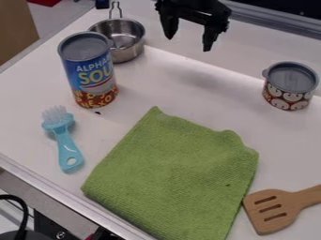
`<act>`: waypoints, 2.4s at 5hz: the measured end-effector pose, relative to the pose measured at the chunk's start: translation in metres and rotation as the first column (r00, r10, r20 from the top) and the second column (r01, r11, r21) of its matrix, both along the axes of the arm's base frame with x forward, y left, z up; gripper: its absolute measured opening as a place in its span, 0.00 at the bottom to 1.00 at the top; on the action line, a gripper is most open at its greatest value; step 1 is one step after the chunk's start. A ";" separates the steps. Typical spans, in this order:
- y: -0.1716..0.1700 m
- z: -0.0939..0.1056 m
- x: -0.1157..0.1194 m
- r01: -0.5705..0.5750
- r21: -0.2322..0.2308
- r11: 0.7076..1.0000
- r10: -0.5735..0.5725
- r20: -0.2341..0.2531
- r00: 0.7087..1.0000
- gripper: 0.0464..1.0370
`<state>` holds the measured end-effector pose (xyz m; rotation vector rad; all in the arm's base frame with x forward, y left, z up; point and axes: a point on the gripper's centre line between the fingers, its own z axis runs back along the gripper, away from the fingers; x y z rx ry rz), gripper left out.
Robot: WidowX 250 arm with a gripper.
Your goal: Moved the object to the middle top edge of the table
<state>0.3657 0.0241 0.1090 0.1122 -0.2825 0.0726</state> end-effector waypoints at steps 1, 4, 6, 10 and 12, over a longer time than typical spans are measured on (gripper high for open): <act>-0.002 -0.014 -0.005 -0.006 -0.002 1.000 0.006 -0.045 0.999 0.96; -0.075 -0.008 -0.043 0.019 -0.084 0.996 -0.029 -0.114 0.993 0.96; -0.125 -0.001 -0.050 -0.059 -0.126 0.990 0.044 -0.113 0.993 0.96; -0.186 -0.050 -0.020 -0.292 -0.134 0.947 0.268 -0.172 0.948 0.96; -0.175 -0.049 -0.011 -0.605 -0.107 0.789 0.601 -0.064 0.796 0.96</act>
